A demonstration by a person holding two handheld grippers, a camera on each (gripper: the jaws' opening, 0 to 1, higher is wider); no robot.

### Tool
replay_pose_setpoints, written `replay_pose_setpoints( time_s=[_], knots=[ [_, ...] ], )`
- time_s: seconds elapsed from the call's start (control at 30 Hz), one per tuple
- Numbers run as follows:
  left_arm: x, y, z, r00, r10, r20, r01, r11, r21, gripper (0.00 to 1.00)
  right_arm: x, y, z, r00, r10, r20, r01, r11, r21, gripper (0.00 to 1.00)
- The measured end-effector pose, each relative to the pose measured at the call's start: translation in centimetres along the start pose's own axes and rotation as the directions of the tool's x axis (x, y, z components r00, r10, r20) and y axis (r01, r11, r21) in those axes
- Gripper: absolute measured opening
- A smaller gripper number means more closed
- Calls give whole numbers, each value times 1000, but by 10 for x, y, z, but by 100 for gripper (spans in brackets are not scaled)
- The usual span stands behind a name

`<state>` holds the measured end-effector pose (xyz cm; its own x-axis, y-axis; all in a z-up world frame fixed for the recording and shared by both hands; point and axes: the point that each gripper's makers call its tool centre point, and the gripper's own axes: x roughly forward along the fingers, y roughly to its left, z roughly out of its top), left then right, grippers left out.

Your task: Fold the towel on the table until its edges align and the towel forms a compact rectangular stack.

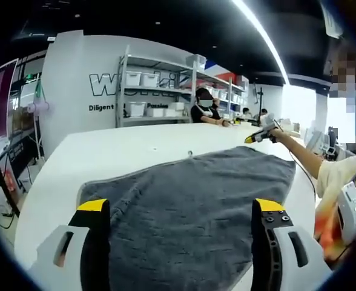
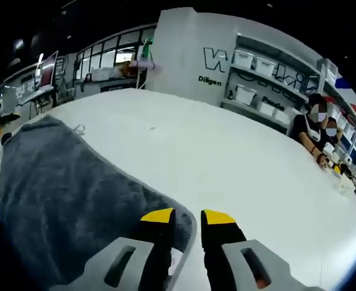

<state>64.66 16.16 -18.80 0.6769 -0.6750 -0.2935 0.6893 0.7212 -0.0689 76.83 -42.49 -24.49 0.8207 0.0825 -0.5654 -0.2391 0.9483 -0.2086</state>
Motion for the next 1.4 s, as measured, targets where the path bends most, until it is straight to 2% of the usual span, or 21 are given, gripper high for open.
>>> replay_pose_setpoints(
  time_s=[0.13,0.33,0.57,1.0,1.07,1.17,1.2,1.27,1.33,1.4],
  knots=[
    [1,1,-1,1000,5,-8,-5,1000,-2,95,1,8,-18,1000,12,-28,-11,1000,8,13],
    [1,3,3,1000,12,-4,-12,1000,-4,94,8,6,-27,997,22,-71,-21,1000,22,12],
    [3,2,6,1000,9,-4,-9,1000,-3,94,11,3,-28,999,36,-19,-35,997,67,5],
    [10,17,5,999,37,-11,-38,999,-22,93,16,-9,-24,1000,-8,11,7,998,57,6],
    [10,25,4,998,55,-14,-55,998,-24,92,16,-9,-24,1000,-19,11,18,999,47,9],
    [12,34,5,998,66,-11,-66,997,-40,91,9,-12,-21,999,-39,1,39,999,34,23],
    [13,36,6,998,67,-9,-68,997,-46,91,5,-14,-18,999,-47,9,47,998,35,29],
    [16,45,7,997,80,-6,-80,995,-60,89,-7,-14,-6,996,-70,58,68,996,50,31],
    [18,54,8,995,98,-6,-98,993,-65,86,-15,-18,5,994,-79,78,75,996,57,35],
    [20,61,9,994,111,-5,-111,992,-63,83,-24,-15,9,994,-68,86,64,996,54,46]
  ],
)
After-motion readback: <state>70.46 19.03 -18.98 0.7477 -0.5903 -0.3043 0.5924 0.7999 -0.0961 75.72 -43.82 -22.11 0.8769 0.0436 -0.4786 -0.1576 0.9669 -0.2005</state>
